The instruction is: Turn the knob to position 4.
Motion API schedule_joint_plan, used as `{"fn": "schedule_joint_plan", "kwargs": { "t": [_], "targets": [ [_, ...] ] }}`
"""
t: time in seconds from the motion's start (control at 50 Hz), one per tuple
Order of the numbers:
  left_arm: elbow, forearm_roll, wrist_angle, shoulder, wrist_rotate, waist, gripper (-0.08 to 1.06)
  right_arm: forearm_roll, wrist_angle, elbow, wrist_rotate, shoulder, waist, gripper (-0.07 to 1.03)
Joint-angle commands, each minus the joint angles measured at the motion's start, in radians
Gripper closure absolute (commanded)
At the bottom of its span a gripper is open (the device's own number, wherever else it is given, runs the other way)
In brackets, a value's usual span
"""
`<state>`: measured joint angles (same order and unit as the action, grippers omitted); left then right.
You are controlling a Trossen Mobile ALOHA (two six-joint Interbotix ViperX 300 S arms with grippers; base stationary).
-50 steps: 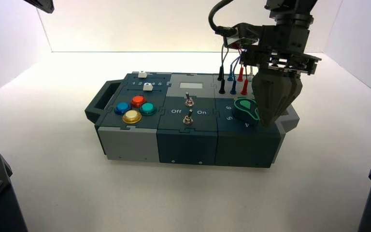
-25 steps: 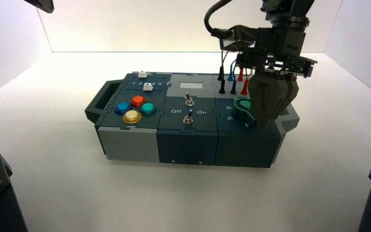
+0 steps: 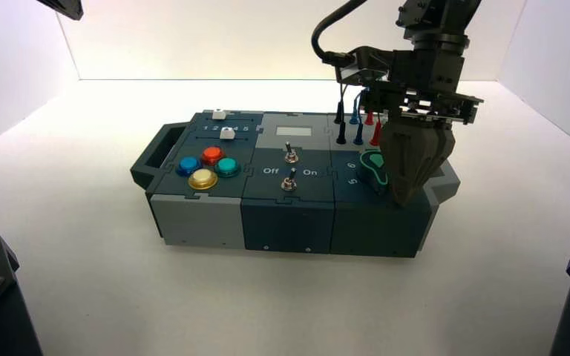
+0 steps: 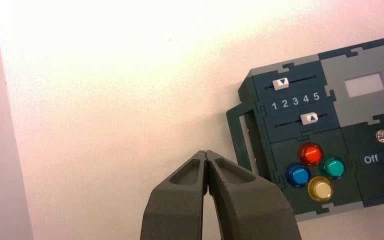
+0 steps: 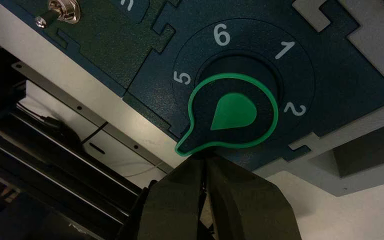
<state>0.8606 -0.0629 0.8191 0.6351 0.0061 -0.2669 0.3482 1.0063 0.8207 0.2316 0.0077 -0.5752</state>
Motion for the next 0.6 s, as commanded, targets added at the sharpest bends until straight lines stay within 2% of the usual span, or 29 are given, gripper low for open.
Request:
{"fn": "schedule_joint_plan", "kwargs": {
  "t": [0.02, 0.4, 0.6],
  "targets": [
    [-0.031, -0.003, -0.008, 0.003, 0.005, 0.0, 1.01, 0.002, 0.002, -0.011, 0.006, -0.017, -0.005, 0.99],
    [-0.032, -0.003, -0.008, 0.003, 0.006, 0.0, 1.01, -0.037, 0.011, 0.006, -0.006, -0.074, 0.0, 0.99],
    [-0.029, -0.003, -0.006, 0.008, 0.006, 0.0, 1.01, -0.04, 0.034, 0.0, -0.012, -0.129, 0.0, 0.99]
  ]
}}
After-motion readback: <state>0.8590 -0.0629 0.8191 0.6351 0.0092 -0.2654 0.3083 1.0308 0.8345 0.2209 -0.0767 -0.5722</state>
